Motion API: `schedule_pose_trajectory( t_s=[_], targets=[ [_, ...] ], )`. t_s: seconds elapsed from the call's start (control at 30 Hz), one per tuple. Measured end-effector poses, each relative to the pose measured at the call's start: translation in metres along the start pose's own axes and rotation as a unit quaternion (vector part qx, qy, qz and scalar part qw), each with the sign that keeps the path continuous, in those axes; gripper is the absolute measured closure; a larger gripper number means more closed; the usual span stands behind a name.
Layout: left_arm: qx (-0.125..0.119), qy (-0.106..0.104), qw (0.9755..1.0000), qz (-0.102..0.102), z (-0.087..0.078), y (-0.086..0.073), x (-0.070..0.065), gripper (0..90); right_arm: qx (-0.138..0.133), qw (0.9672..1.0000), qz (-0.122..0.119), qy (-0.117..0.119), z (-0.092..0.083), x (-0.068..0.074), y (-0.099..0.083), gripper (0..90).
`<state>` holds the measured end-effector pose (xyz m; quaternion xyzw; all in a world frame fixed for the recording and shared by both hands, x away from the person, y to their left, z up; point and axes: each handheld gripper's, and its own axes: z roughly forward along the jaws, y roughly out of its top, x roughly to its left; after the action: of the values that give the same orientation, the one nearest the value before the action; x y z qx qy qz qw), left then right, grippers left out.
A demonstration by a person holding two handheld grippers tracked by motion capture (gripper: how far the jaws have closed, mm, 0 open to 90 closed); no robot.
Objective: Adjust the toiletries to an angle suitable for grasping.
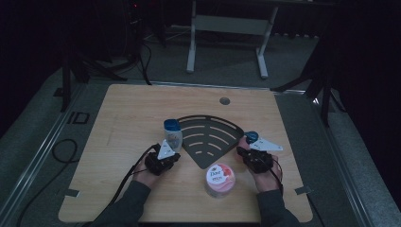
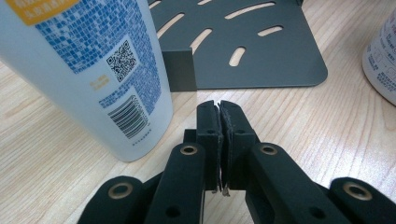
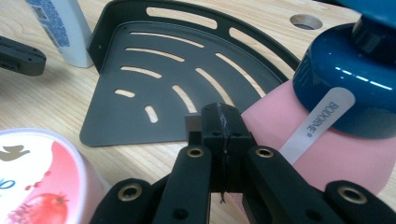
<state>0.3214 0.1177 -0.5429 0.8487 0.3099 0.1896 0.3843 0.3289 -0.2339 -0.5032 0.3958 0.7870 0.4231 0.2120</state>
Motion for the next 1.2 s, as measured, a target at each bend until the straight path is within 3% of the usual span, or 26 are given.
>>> schedule_pose_trajectory(
  t_s=[0.43, 0.5, 0.6, 0.7, 0.8, 0.9, 1.2],
  targets=[
    [0.000, -0.003, 1.0000, 0.000, 0.000, 0.000, -0.002, 86.8, -0.001, 1.0000, -0.004, 0.009, 0.002, -0.019, 0.000, 90.0],
    [-0.001, -0.006, 1.0000, 0.002, 0.000, 0.000, -0.003, 86.6, 0.007, 0.9999, -0.006, 0.008, 0.002, -0.018, -0.001, 90.0],
    [-0.004, -0.013, 0.9999, 0.001, -0.003, 0.001, -0.004, 86.3, 0.005, 0.9993, -0.017, 0.031, -0.004, -0.011, -0.006, 90.0],
    [-0.013, -0.024, 0.9996, -0.002, -0.006, 0.003, -0.005, 85.5, 0.007, 0.9987, -0.032, 0.039, -0.013, -0.002, -0.012, 89.2],
    [-0.019, -0.039, 0.9991, -0.003, -0.010, 0.004, -0.007, 81.4, 0.007, 0.9981, -0.034, 0.050, -0.022, 0.003, -0.019, 78.4],
    [-0.018, -0.048, 0.9987, 0.001, -0.012, 0.005, -0.010, 71.4, 0.005, 0.9979, -0.032, 0.055, -0.030, 0.006, -0.026, 66.4],
    [-0.024, -0.071, 0.9971, -0.005, -0.010, 0.006, -0.014, 54.7, 0.012, 0.9982, -0.028, 0.051, -0.040, 0.005, -0.038, 53.7]
  ],
)
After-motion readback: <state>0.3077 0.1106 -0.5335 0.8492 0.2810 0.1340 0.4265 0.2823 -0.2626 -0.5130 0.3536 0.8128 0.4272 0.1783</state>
